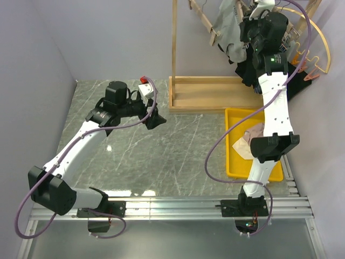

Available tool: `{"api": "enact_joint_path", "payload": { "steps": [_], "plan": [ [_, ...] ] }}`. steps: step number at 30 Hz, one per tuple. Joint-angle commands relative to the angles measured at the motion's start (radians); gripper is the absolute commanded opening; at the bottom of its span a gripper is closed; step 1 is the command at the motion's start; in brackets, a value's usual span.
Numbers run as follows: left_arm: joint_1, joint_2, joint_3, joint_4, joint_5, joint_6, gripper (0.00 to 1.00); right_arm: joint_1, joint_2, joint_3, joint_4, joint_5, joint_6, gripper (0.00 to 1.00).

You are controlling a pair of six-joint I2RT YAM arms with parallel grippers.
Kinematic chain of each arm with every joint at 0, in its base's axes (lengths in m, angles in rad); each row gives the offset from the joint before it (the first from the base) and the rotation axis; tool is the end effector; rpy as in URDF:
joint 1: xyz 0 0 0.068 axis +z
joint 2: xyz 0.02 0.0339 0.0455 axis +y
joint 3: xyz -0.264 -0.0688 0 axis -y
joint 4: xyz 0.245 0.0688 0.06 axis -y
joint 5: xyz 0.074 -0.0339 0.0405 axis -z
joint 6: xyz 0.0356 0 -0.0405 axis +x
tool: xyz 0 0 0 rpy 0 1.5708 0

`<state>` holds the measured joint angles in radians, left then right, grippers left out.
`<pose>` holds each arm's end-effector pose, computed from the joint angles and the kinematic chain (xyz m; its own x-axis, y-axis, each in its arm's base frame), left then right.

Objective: Clip the underwear to the hanger

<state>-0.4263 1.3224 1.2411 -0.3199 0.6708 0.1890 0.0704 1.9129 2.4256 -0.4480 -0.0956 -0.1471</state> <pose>0.2621 -0.1434 0.3695 -0.1905 0.2482 -0.9498 0.8967 0.4378 -0.0655 0.4006 0.0317 0.5417 0.0880 -0.1401 -0.9862 -0.1538 0.9763 -0.1524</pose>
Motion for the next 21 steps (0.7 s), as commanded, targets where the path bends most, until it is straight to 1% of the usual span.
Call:
{"api": "enact_joint_path", "payload": {
  "steps": [1,10,21],
  "plan": [
    [0.007,-0.058,-0.015,0.024,-0.005,-0.002,0.99,-0.006,0.035,0.075,0.138,0.026,-0.002,0.0],
    [0.017,-0.078,-0.026,0.018,-0.008,0.0,0.99,-0.006,0.09,0.075,0.19,0.057,-0.026,0.0],
    [0.024,-0.097,-0.042,0.004,-0.007,0.001,0.99,-0.006,0.155,0.128,0.264,0.089,-0.037,0.0]
  ]
}}
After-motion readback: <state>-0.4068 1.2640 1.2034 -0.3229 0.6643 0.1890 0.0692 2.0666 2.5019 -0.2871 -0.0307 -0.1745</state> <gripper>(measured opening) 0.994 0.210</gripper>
